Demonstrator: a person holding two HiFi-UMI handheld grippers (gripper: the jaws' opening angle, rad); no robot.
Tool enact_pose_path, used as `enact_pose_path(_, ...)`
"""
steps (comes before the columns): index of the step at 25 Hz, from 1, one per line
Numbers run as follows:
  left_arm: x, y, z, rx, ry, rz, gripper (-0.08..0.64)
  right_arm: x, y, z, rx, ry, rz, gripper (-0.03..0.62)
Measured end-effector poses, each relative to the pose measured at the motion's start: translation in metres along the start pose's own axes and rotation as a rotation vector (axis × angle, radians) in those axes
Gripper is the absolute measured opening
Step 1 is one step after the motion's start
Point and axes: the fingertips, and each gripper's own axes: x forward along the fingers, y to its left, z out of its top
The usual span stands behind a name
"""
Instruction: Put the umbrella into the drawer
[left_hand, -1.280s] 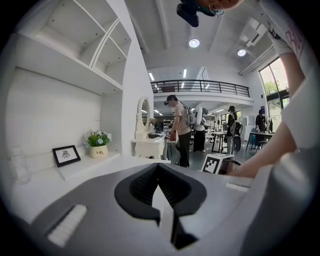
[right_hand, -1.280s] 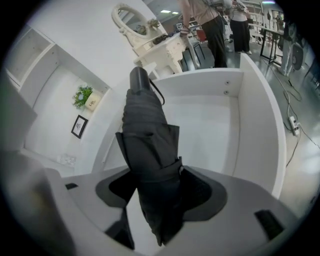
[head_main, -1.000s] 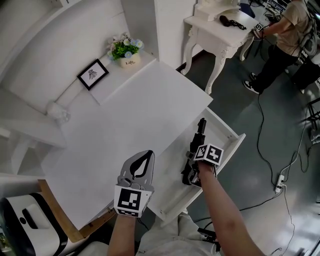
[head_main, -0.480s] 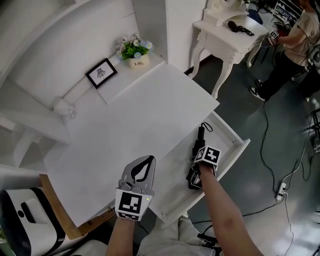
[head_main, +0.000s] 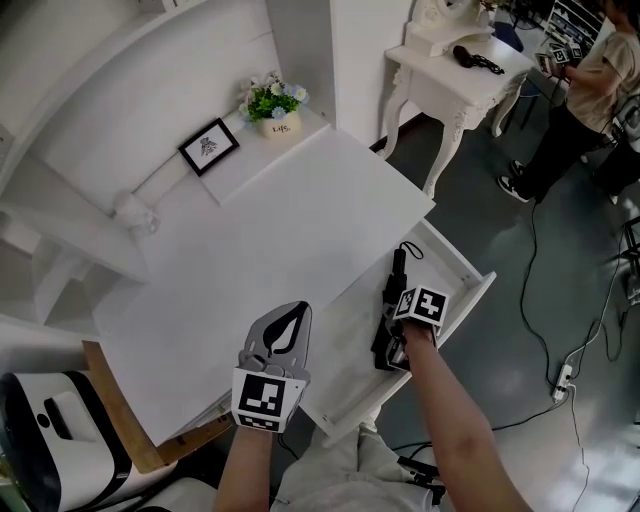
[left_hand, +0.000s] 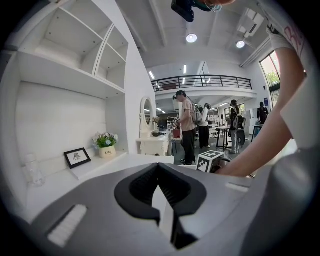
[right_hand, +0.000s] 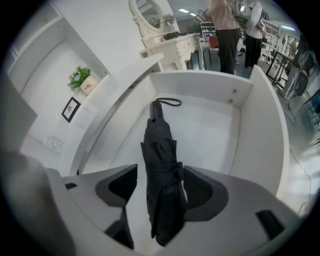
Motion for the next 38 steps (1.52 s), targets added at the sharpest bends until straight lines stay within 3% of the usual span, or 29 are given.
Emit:
enact_pose_path(4, -0.008, 0.001, 0.012, -0.002, -0.023, 0.025, 0.008, -0.02, 0.008, 0.001, -0.038, -0.005, 0.037, 0.271)
enact_pose_path(11, -0.02, 0.005, 0.034, 0.021, -0.057, 0.04, 0.006, -0.063, 0.027, 0.019, -0.144, -0.107, 0.044, 0.008)
enact_pose_path(17, -0.031, 0.007, 0.051, 0.018, -0.101, 0.063, 0.006, -0.1, 0.048, 0.028, -0.184, -0.184, 0.137, 0.006)
enact_pose_path(34, -0.058, 0.005, 0.089, 0.0, -0.205, 0.111, 0.008, -0.211, 0.086, 0.038, -0.51, -0.476, 0.187, 0.006)
enact_pose_path(38, -0.065, 0.002, 0.096, 0.01, -0.22, 0.123, 0.008, -0.235, 0.089, 0.036, -0.539, -0.526, 0.203, 0.006)
